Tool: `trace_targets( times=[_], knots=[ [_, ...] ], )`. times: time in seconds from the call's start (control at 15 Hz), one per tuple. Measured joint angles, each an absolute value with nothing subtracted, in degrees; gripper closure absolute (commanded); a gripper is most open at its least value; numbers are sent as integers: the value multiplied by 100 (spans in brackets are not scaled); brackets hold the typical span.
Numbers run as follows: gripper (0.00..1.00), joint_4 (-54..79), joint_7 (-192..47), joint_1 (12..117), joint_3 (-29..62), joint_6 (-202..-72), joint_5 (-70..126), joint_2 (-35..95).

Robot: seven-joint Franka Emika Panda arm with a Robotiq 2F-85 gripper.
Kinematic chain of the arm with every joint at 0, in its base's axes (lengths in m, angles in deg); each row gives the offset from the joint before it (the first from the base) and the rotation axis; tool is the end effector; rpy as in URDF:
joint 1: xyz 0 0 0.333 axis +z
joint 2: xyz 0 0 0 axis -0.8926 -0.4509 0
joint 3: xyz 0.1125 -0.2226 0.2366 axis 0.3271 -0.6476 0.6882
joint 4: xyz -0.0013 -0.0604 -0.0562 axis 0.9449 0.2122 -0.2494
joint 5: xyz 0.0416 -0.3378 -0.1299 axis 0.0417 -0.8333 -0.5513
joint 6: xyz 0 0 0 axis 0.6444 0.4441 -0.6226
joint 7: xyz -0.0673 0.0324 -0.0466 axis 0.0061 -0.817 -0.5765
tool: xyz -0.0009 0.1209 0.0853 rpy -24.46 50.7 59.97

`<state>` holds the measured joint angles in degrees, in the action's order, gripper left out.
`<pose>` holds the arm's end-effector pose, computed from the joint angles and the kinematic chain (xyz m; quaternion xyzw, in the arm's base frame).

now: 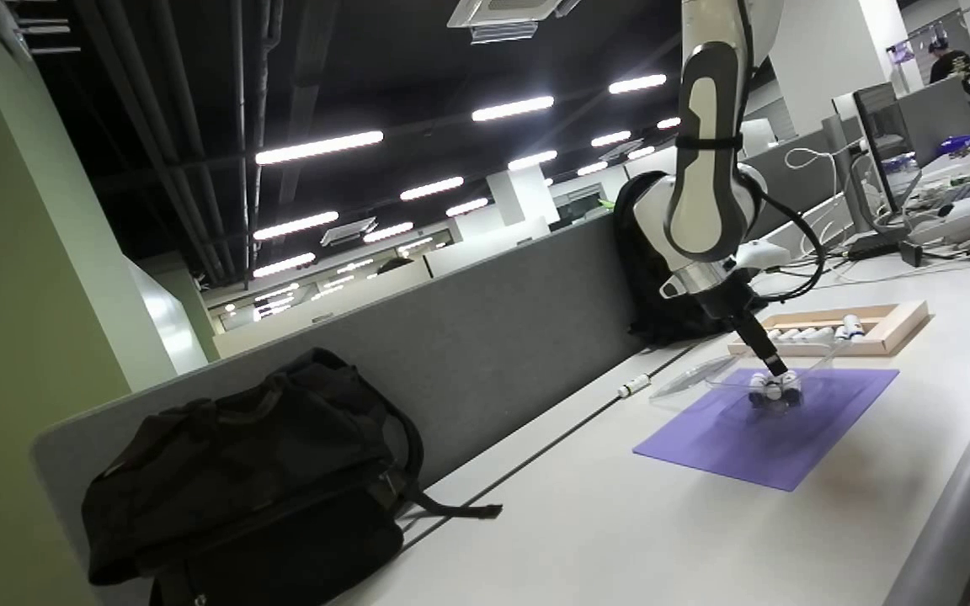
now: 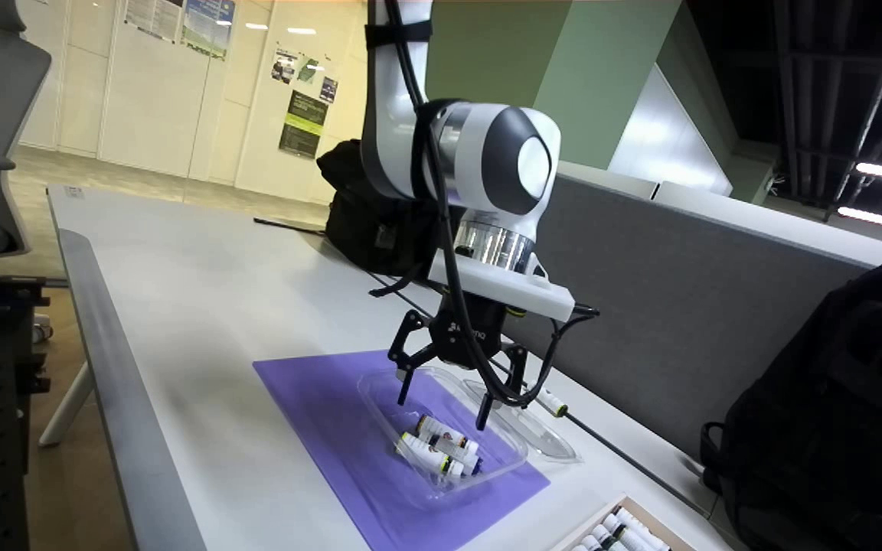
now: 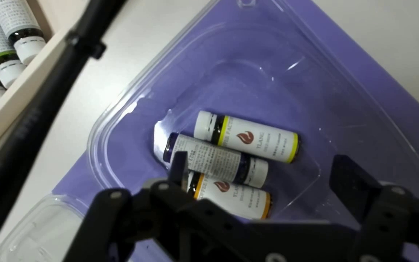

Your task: Remove one bottle from the container and place it on the right side of the tray

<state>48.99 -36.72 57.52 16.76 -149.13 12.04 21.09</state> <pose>0.5101 -0.0850 0.1657 0.9354 0.3340 -0.0975 0.0633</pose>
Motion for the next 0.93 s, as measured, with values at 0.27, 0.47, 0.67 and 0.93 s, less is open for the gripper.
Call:
trace_targets(
  times=[0.27, 0.47, 0.67, 0.93],
  knots=[
    [0, 4924, -3630, 5751, 1695, -15035, 1176, 2065],
    [0, 5015, -3430, 5748, 1713, -15524, 985, 1913],
    [0, 5108, -3072, 5750, 1712, -16042, 497, 1728],
    [2, 5206, -2763, 5752, 1684, -16524, 117, 1650]
  ],
)
